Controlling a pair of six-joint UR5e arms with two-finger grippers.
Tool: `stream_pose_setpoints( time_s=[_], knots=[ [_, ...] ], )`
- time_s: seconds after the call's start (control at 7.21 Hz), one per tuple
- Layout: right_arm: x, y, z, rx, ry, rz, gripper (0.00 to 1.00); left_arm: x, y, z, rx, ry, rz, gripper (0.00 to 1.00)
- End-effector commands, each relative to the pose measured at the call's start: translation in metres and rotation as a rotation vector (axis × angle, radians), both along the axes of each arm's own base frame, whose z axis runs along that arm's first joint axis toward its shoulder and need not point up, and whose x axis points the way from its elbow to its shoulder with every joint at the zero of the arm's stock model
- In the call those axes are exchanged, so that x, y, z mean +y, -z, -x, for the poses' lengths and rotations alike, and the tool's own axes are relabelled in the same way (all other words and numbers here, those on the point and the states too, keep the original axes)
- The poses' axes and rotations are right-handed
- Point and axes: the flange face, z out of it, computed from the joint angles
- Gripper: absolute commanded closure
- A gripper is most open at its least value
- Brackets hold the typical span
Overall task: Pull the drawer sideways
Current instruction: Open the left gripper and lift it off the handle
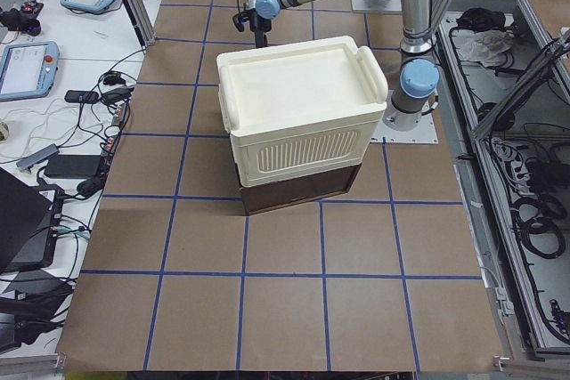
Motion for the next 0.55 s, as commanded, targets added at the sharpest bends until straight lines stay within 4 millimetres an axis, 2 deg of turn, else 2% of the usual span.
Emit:
stream_pose_setpoints(
  time_s=[0.0, 0.14, 0.42],
  knots=[
    [0.000, 0.000, 0.000, 0.000, 0.000, 0.000, 0.00, 0.015, -0.065, -0.004, 0.257, 0.015, -0.009, 0.34],
    [0.000, 0.000, 0.000, 0.000, 0.000, 0.000, 0.00, 0.025, -0.101, -0.015, 0.451, -0.004, 0.012, 0.34],
    [0.000, 0.000, 0.000, 0.000, 0.000, 0.000, 0.00, 0.057, -0.174, -0.039, 0.656, 0.017, 0.087, 0.26]
  ],
)
